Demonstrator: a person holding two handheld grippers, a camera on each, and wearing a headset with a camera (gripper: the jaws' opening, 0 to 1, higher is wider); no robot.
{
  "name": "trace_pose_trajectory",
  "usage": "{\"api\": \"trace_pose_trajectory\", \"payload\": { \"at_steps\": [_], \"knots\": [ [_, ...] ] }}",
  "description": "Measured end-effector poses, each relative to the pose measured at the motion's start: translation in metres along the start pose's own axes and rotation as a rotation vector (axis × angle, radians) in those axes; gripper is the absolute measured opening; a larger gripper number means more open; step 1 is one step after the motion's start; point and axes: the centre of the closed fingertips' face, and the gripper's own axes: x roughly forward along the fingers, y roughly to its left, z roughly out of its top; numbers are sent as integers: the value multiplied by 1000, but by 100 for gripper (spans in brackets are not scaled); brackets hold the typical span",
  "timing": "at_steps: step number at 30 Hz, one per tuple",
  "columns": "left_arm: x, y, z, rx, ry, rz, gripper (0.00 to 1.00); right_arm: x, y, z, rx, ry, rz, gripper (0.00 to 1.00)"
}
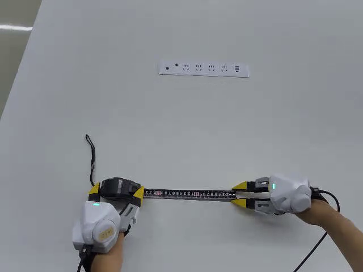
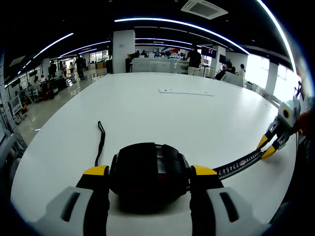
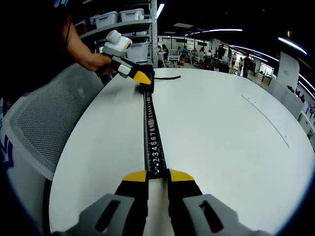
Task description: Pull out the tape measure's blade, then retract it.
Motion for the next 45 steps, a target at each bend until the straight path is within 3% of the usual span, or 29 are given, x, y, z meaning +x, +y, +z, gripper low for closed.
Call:
{"api": "trace_pose_trajectory", "payload": {
  "at_steps": [25, 45],
  "knots": [
    [0, 1, -1, 4, 17, 4, 60, 4, 2, 6, -31, 13, 9, 11],
    [1, 0, -2, -3, 28, -3, 60, 17, 2, 24, -42, 2, 13, 11]
  ]
}}
